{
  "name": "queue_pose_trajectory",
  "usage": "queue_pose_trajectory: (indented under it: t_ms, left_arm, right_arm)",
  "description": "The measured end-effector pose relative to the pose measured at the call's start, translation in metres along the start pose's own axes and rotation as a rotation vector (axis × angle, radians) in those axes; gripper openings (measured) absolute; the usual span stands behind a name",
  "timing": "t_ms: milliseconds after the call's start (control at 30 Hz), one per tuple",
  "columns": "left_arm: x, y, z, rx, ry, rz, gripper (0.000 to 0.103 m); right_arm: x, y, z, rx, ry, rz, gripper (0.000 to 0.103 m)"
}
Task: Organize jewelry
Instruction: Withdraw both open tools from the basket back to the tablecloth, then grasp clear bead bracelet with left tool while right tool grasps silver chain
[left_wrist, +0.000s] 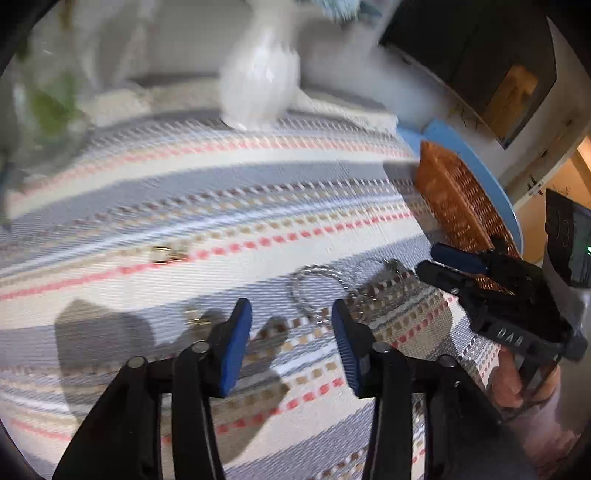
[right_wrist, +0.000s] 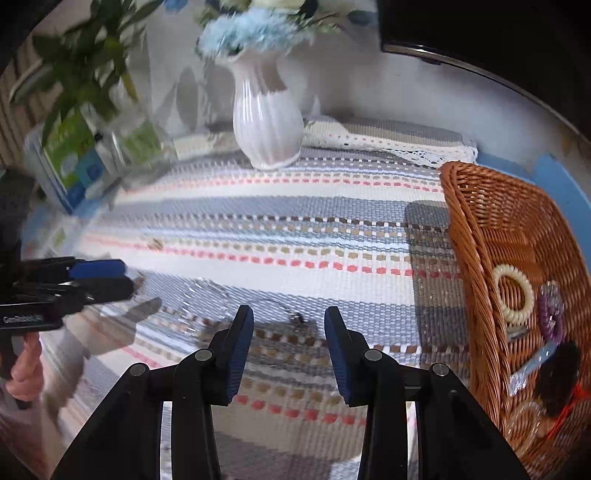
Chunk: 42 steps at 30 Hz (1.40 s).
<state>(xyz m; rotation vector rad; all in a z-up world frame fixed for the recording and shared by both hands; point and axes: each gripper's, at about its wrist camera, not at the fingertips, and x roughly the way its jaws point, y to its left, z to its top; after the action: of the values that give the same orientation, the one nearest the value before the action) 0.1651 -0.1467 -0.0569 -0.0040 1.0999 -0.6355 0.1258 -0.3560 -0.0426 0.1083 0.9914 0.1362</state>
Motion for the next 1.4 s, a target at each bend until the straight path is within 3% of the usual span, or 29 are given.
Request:
queue_pose_trajectory:
  t_ms: [133,433,467,533,567,600,633,1033,1400]
  left_arm:
    - [0.013,-0.01,0.004,0.009,-0.02,0.027,0.043]
    - [0.033,-0.02,0.005,0.064,-0.014,0.113,0.042]
    - [0.034,-0.022,0.005,0.074,-0.013,0.126,0.039]
    - [0.036,-0.027,0.004,0.102,-0.017,0.15,0.025]
    - [0.038,-0.03,0.004,0.113,-0.025,0.173,0.015]
    - [0.039,-0.031,0.003,0.123,-0.031,0.198,0.007]
    - [0.039,-0.032,0.003,0.133,-0.036,0.207,0.006]
    - [0.02,-0.043,0.001,0.148,-0.078,0.155,0.006]
    - [-0.033,-0.061,0.004,0.181,-0.16,0.075,0.006]
  right_arm:
    - [0.02,0.001,-0.002,-0.045,0.053,-0.002,0.04]
    - [0.04,0.002,-0.007,-0.086,0.056,-0.016,0.036]
    - [0.04,0.004,-0.008,-0.104,0.053,-0.022,0.036]
    - [0.041,0.01,-0.01,-0.135,0.043,-0.044,0.035]
    - [0.042,0.013,-0.01,-0.153,0.036,-0.057,0.028]
    - [0.042,0.016,-0.011,-0.162,0.033,-0.049,0.014]
    - [0.042,0.017,-0.011,-0.167,0.033,-0.036,0.009]
    - [0.029,0.012,-0.013,-0.12,0.021,-0.036,0.009]
    - [-0.028,0.005,-0.008,-0.067,-0.076,-0.097,0.009]
